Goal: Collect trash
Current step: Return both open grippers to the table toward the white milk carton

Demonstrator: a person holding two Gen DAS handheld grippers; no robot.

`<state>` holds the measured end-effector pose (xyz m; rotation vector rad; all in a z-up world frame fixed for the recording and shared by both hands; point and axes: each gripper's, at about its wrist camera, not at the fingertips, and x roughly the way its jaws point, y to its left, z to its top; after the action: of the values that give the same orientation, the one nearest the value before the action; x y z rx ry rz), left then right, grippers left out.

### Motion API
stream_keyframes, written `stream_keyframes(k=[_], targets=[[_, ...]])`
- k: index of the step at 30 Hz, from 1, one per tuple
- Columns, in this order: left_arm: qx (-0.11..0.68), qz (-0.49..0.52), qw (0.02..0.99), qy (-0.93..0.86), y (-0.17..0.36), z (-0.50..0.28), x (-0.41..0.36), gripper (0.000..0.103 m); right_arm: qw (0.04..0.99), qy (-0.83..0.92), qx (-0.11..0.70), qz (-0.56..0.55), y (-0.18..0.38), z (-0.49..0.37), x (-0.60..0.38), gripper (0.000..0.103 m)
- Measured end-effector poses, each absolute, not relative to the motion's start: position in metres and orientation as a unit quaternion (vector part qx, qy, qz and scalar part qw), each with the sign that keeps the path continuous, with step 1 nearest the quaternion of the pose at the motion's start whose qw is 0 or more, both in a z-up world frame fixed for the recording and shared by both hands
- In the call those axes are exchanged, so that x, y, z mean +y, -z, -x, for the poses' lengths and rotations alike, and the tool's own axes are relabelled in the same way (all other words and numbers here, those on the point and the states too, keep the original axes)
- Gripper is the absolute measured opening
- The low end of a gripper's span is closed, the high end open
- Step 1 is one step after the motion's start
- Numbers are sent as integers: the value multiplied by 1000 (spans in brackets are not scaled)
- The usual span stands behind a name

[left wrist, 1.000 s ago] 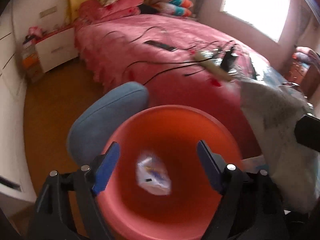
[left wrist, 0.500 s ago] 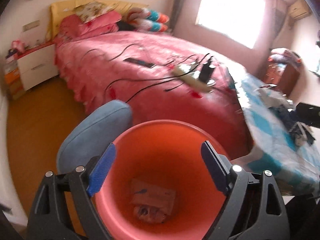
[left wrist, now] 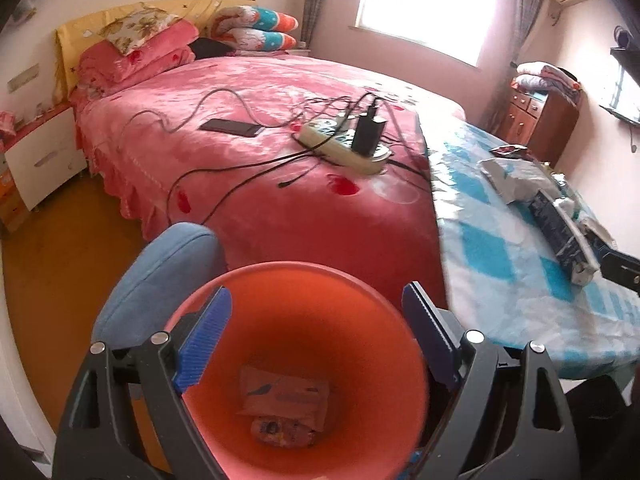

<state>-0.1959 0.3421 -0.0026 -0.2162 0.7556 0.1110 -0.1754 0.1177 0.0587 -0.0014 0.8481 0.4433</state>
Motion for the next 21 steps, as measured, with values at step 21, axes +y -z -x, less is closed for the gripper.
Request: stream_keyframes(k=[21], targets=[[360,83,928,40,-48,155,238,88,918,-134,368,-62,-73,161,8,89]])
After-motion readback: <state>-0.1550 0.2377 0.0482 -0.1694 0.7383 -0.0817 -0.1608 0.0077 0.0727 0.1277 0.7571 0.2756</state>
